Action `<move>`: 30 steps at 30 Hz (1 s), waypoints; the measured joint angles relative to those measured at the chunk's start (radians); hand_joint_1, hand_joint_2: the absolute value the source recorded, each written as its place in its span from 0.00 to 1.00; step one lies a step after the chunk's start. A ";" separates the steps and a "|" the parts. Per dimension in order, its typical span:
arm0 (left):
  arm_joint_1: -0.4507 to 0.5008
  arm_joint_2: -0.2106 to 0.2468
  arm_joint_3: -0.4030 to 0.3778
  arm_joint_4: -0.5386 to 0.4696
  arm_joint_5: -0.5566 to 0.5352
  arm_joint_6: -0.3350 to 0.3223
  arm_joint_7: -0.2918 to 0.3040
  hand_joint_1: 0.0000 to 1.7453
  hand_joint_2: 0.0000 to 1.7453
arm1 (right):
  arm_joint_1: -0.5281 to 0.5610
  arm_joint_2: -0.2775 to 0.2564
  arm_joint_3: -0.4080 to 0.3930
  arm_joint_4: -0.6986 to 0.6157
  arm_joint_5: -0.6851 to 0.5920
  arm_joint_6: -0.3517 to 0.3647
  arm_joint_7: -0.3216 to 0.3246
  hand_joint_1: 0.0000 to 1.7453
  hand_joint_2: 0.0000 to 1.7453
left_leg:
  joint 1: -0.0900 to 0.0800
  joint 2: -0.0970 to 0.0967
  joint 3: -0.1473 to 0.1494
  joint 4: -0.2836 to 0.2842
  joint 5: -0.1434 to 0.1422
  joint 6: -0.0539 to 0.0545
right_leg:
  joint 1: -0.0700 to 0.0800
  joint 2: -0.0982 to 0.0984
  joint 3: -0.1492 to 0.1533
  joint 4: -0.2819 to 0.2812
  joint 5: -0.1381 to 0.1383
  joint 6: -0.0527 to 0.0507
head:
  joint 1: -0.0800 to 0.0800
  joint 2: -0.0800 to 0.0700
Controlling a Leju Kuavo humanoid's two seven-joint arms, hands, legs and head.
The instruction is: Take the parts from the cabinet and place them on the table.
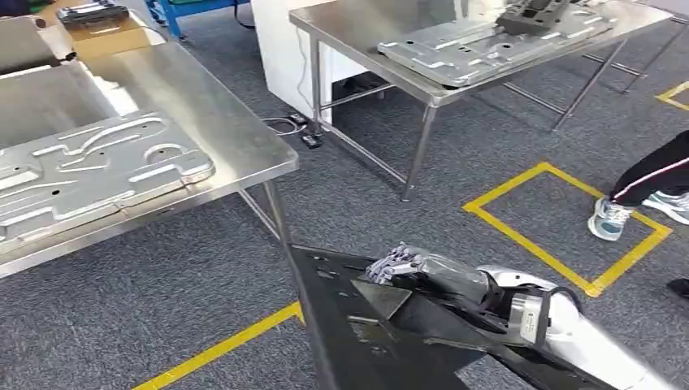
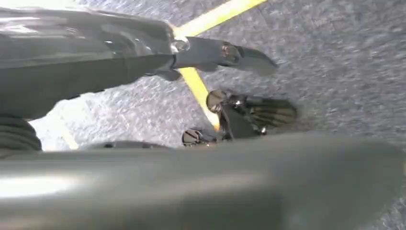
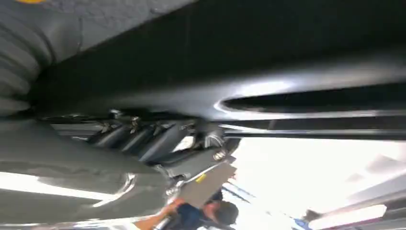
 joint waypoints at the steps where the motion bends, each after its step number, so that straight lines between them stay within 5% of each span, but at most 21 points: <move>1: 0.000 -0.002 0.000 0.000 0.000 -0.002 0.000 0.00 1.00 | 0.001 0.000 0.001 0.000 0.000 0.000 0.000 1.00 1.00 | 0.000 -0.012 0.000 0.000 0.000 0.000 | 0.001 0.003 -0.037 0.058 -0.011 0.002 | 0.000 0.000; 3: 0.001 -0.005 0.000 0.000 0.000 -0.004 0.000 0.00 1.00 | 0.000 0.000 0.002 0.000 -0.001 0.000 0.000 1.00 1.00 | 0.001 -0.040 0.004 0.001 -0.002 -0.001 | 0.000 0.006 -0.053 0.046 0.037 0.006 | 0.000 0.000; 5: 0.002 -0.007 0.000 0.000 0.000 -0.004 -0.001 0.00 1.00 | -0.001 0.000 0.002 0.000 -0.003 0.000 0.001 1.00 1.00 | 0.004 -0.069 0.014 0.002 -0.006 -0.007 | -0.002 0.021 0.007 -0.115 0.145 0.010 | 0.000 0.000; 6: 0.001 -0.007 0.000 0.000 0.000 -0.005 -0.002 0.00 1.00 | -0.001 0.000 0.002 0.000 -0.004 0.000 0.002 1.00 1.00 | 0.005 -0.081 0.012 0.003 -0.010 -0.013 | -0.007 0.060 0.031 -0.189 0.175 0.011 | 0.000 0.000; 7: -0.002 -0.007 0.000 0.000 0.001 -0.005 -0.002 0.00 1.00 | -0.002 0.000 0.002 0.001 -0.004 0.000 0.002 1.00 1.00 | -0.001 -0.094 0.008 0.012 -0.012 -0.017 | -0.008 0.081 0.043 -0.206 0.164 0.010 | 0.000 0.000; 11: 0.008 -0.007 0.001 0.000 0.008 -0.007 -0.003 0.00 1.00 | -0.010 0.004 0.002 0.000 -0.005 0.000 0.003 1.00 1.00 | 0.007 -0.127 0.000 0.007 -0.009 -0.032 | -0.007 0.045 0.048 -0.214 0.161 -0.015 | -0.001 0.000; 13: 0.005 -0.008 0.001 0.000 0.011 -0.011 -0.003 0.00 1.00 | -0.012 0.006 0.001 -0.001 -0.005 0.000 0.005 1.00 1.00 | 0.003 -0.037 -0.024 0.061 -0.048 -0.044 | -0.007 0.021 0.053 -0.216 0.157 -0.030 | -0.003 0.000; 15: 0.000 -0.008 0.002 0.000 0.019 -0.014 -0.003 0.00 1.00 | -0.010 0.006 0.001 0.000 -0.005 0.002 0.006 1.00 1.00 | 0.009 -0.013 -0.099 0.209 -0.114 -0.054 | -0.004 -0.008 0.057 -0.216 0.152 -0.036 | -0.003 0.000; 17: 0.000 -0.009 0.003 0.000 0.022 -0.016 -0.001 0.00 1.00 | -0.010 0.006 0.002 0.000 -0.005 0.006 0.010 1.00 1.00 | 0.013 -0.009 -0.149 0.302 -0.129 -0.058 | -0.004 -0.033 0.062 -0.216 0.146 -0.035 | -0.003 0.000; 18: 0.003 -0.009 0.003 0.000 0.023 -0.020 -0.001 0.00 1.00 | -0.011 0.006 0.002 0.000 -0.005 0.009 0.012 1.00 1.00 | 0.014 -0.006 -0.141 0.281 -0.107 -0.057 | -0.004 -0.045 0.067 -0.216 0.142 -0.034 | -0.003 0.000; 20: 0.005 -0.009 0.004 0.000 0.027 -0.022 -0.001 0.00 1.00 | -0.012 0.007 0.002 -0.001 -0.007 0.011 0.014 1.00 1.00 | 0.013 0.007 -0.072 0.140 -0.022 -0.049 | -0.003 -0.068 0.083 -0.216 0.132 -0.030 | -0.003 0.000; 21: 0.004 -0.009 0.004 0.000 0.027 -0.022 -0.002 0.00 1.00 | -0.014 0.007 0.002 -0.001 -0.007 0.012 0.015 1.00 1.00 | 0.008 0.037 -0.026 0.046 0.022 -0.040 | -0.003 -0.080 0.092 -0.216 0.125 -0.028 | -0.003 0.000; 22: 0.001 -0.009 0.004 0.000 0.027 -0.022 -0.002 0.00 1.00 | -0.015 0.007 0.002 0.000 -0.007 0.012 0.015 1.00 1.00 | -0.006 0.076 -0.017 0.035 0.001 -0.035 | 0.001 -0.089 0.095 -0.218 0.122 -0.023 | -0.003 0.000; 23: -0.003 -0.009 0.004 0.000 0.027 -0.022 -0.003 0.00 1.00 | -0.017 0.007 0.002 0.000 -0.007 0.012 0.016 1.00 1.00 | -0.010 0.075 -0.013 0.020 0.001 -0.025 | 0.003 -0.095 0.094 -0.217 0.119 -0.017 | -0.003 0.000; 26: 0.003 -0.009 0.004 0.000 0.027 -0.023 -0.003 0.00 1.00 | -0.024 0.009 0.003 0.000 -0.008 0.015 0.018 1.00 1.00 | -0.013 0.044 -0.019 0.017 -0.003 -0.019 | 0.005 -0.131 0.106 -0.227 0.115 -0.003 | -0.004 0.000; 27: 0.006 -0.009 0.004 0.000 0.027 -0.023 -0.003 0.00 1.00 | -0.027 0.009 0.002 0.000 -0.008 0.015 0.018 1.00 1.00 | 0.003 0.035 -0.008 0.004 0.002 -0.014 | 0.000 -0.113 0.111 -0.223 0.103 0.005 | -0.004 0.000; 28: 0.006 -0.009 0.004 0.000 0.027 -0.023 -0.004 0.00 1.00 | -0.027 0.008 0.002 0.000 -0.008 0.016 0.018 1.00 1.00 | 0.003 0.026 -0.004 0.001 0.001 -0.011 | 0.000 -0.055 0.106 -0.200 0.087 0.004 | -0.005 0.000; 29: 0.001 -0.009 0.004 0.000 0.027 -0.023 -0.005 0.00 1.00 | -0.026 0.008 0.002 0.000 -0.010 0.016 0.018 1.00 1.00 | 0.004 0.016 -0.003 0.001 0.000 -0.006 | 0.000 -0.018 0.075 -0.139 0.053 0.002 | -0.005 0.000; 30: -0.002 -0.010 0.004 0.000 0.027 -0.024 -0.005 0.00 1.00 | -0.024 0.005 0.002 0.000 -0.011 0.016 0.018 1.00 1.00 | 0.004 0.003 -0.002 0.001 0.000 -0.005 | -0.001 -0.001 0.031 -0.057 0.015 0.002 | -0.005 0.000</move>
